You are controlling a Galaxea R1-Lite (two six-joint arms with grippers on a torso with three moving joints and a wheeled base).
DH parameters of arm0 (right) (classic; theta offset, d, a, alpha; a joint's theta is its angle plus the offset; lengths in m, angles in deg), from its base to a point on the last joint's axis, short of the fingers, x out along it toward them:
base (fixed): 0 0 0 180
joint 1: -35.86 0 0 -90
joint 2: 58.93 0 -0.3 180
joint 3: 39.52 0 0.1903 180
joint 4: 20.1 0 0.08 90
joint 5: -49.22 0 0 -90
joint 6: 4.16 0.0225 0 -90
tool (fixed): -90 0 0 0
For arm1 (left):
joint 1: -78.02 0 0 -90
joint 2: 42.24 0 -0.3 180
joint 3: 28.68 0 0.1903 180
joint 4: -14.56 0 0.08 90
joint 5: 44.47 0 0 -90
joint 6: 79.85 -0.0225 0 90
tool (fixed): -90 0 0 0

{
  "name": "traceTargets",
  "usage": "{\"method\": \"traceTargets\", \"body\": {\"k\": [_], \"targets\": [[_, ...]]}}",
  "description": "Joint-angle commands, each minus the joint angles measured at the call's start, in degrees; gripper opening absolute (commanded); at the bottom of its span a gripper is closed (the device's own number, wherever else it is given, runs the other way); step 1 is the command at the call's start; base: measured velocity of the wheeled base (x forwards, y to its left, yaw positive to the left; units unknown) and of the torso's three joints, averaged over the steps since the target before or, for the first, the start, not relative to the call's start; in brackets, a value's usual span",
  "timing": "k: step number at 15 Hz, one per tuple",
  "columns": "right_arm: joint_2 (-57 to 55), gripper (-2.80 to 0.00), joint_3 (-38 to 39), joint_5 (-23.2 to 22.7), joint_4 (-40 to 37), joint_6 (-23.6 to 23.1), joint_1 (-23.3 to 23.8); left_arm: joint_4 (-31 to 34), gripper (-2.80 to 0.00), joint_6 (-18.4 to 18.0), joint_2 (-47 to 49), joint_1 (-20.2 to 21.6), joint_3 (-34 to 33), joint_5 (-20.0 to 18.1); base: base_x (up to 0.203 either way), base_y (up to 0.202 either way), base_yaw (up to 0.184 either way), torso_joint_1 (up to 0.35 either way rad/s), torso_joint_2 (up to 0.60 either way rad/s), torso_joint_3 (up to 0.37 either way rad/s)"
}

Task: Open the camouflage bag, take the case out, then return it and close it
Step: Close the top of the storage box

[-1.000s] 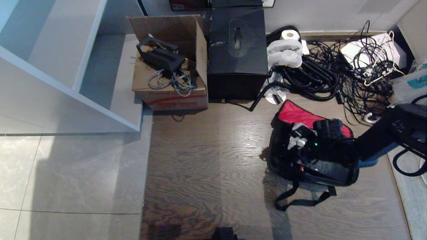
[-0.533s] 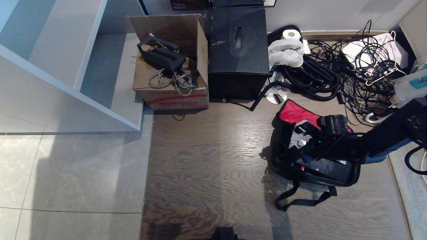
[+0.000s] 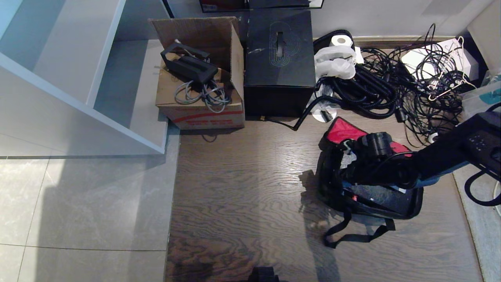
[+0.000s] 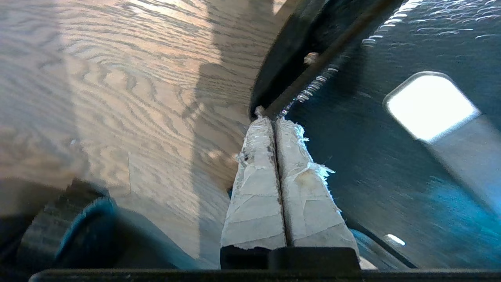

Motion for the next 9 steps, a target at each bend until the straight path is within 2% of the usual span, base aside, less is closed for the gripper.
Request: {"method": "traceTargets", "body": {"k": [1, 3, 5, 7, 9], "targets": [[-5.6, -2.8, -3.2, 1.7, 0.4, 2.8, -0.7, 0.0, -2.8, 0.0, 0.0, 0.0, 0.0, 0.0, 0.0, 0.0, 0.0, 0.0, 0.0, 0.0], [-8.1, -2.8, -5.3, 4.4, 1.1, 7.9, -2.1, 0.0, -2.8, 0.0, 0.0, 0.0, 0.0, 0.0, 0.0, 0.0, 0.0, 0.0, 0.0, 0.0], [-10.0, -2.8, -6.7, 6.1, 1.5, 9.5, -2.6, 0.0, -2.8, 0.0, 0.0, 0.0, 0.0, 0.0, 0.0, 0.0, 0.0, 0.0, 0.0, 0.0], [-10.5, -2.8, -6.8, 6.3, 3.1, 8.0, -2.5, 0.0, -2.8, 0.0, 0.0, 0.0, 0.0, 0.0, 0.0, 0.0, 0.0, 0.0, 0.0, 0.0], [-10.3, -2.8, -5.7, 8.6, 4.4, 2.6, -2.0, 0.0, -2.8, 0.0, 0.0, 0.0, 0.0, 0.0, 0.0, 0.0, 0.0, 0.0, 0.0, 0.0]]}}
